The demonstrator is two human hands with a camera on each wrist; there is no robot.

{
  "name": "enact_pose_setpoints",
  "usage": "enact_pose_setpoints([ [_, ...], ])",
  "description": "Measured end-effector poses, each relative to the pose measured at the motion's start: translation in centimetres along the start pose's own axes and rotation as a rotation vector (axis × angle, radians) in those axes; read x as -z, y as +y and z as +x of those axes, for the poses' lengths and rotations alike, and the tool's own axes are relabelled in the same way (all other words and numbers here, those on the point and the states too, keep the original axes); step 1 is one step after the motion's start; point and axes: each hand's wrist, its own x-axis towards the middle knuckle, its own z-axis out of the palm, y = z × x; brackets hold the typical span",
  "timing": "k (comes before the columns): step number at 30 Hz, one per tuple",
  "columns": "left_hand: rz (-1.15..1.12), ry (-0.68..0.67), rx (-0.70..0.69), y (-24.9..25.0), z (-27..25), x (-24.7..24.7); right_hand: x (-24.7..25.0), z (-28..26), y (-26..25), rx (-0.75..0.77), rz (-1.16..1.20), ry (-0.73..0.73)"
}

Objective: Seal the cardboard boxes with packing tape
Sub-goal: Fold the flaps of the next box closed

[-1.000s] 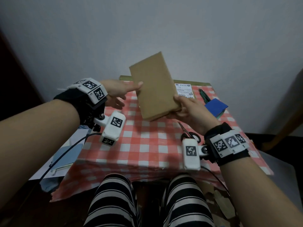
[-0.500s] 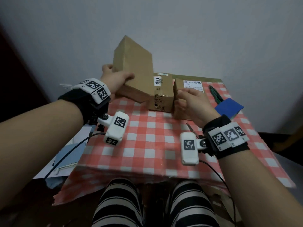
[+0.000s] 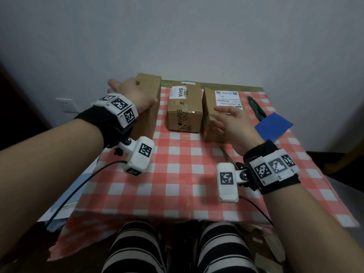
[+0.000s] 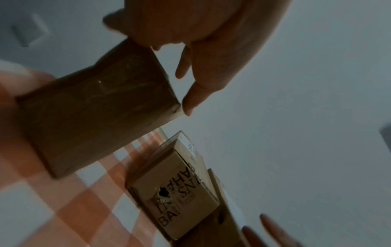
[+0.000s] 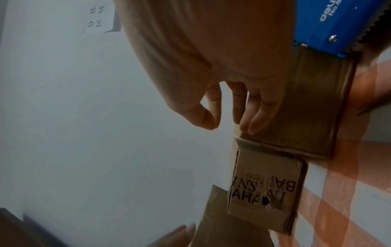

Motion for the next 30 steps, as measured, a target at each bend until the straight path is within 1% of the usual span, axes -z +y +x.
enact_pose_setpoints([
  [3,0.086,0.071,-0.139,1.4,-0.8,-0.3,0.0,0.3,0.2,0.007,-0.012,0.01],
  [6,0.13,0.1,-0.178,2.1,-1.2,-1.1,0.2,0.5,0.3,0.005,-0.006,0.007],
  [8,0.127,0.132,-0.257,2.4,-1.5,-1.5,0.4,0.6,0.3,0.006,0.014,0.006],
  [9,0.125,0.116,-0.33,2.6,-1.7,-1.7,0.5,0.7,0.3,0.009,0.025,0.005],
  [10,0.127,0.073,-0.413,3.0,-1.9,-2.0,0.6,0.7,0.3,0.012,0.033,0.002],
  [11,0.128,0.013,-0.479,3.4,-2.2,-2.3,0.6,0.7,0.2,0.016,0.039,-0.003],
  [12,0.122,-0.05,-0.517,3.8,-2.2,-2.9,0.7,0.7,0.2,0.019,0.042,-0.009],
  [13,0.101,-0.119,-0.508,4.2,-2.2,-3.4,0.7,0.7,0.2,0.023,0.043,-0.013],
  [14,0.089,-0.193,-0.468,4.5,-2.3,-3.8,0.8,0.6,0.3,0.024,0.046,-0.014],
  [16,0.149,-0.324,-0.384,4.8,-2.5,-4.4,0.9,0.6,0.3,0.021,0.044,-0.018],
  [19,0.244,-0.456,-0.357,4.6,-2.8,-5.0,1.3,0.5,0.4,0.015,0.036,-0.04],
  [21,0.248,-0.467,-0.359,4.4,-2.8,-5.2,1.5,0.4,0.4,0.014,0.038,-0.056],
  [24,0.247,-0.409,-0.364,4.3,-3.0,-5.0,1.5,0.3,0.4,0.007,0.051,-0.054],
  [26,0.204,-0.397,-0.359,4.5,-3.1,-4.6,1.2,0.1,0.3,0.008,0.064,-0.064],
  [30,0.141,-0.429,-0.306,4.2,-3.4,-3.8,0.2,-0.7,0.1,0.014,0.069,-0.153],
])
